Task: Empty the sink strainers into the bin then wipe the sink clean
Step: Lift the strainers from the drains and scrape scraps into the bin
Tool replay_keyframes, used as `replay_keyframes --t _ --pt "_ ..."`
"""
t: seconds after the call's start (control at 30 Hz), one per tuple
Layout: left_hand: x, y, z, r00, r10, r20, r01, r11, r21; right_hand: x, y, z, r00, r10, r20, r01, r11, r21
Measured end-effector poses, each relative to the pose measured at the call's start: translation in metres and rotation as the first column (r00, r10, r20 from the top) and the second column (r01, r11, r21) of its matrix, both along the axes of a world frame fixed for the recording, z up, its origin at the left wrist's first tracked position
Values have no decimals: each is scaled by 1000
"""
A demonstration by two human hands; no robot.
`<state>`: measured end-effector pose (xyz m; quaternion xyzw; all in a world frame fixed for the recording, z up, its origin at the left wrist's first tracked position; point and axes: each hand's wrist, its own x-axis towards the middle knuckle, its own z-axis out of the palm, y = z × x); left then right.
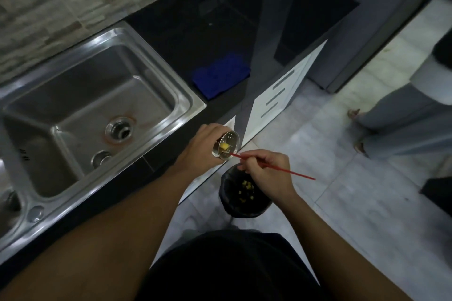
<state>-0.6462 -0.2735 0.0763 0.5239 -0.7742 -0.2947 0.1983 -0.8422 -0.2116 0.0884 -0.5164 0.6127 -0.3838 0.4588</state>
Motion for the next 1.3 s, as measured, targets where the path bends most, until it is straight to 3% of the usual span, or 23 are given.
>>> replay_keyframes --t 0.23,0.47,0.63,0.77,1.3 --pt "-26 0 -31 978 -162 130 157 986 51 -18 13 -27 994 -106 -23 108 991 81" --pt "-58 -1 -70 930 -300 214 255 943 212 -38 29 -65 974 -228 -16 227 961 159" --pt "-78 3 -98 914 -299 276 218 932 290 -53 42 -88 936 -348 57 326 915 236" --pt "-87 3 -117 897 -309 316 196 919 342 -48 42 -105 935 -336 113 298 918 260" --pt "-98 -5 -154 860 -285 424 95 905 415 -72 53 -152 870 -493 20 451 812 371"
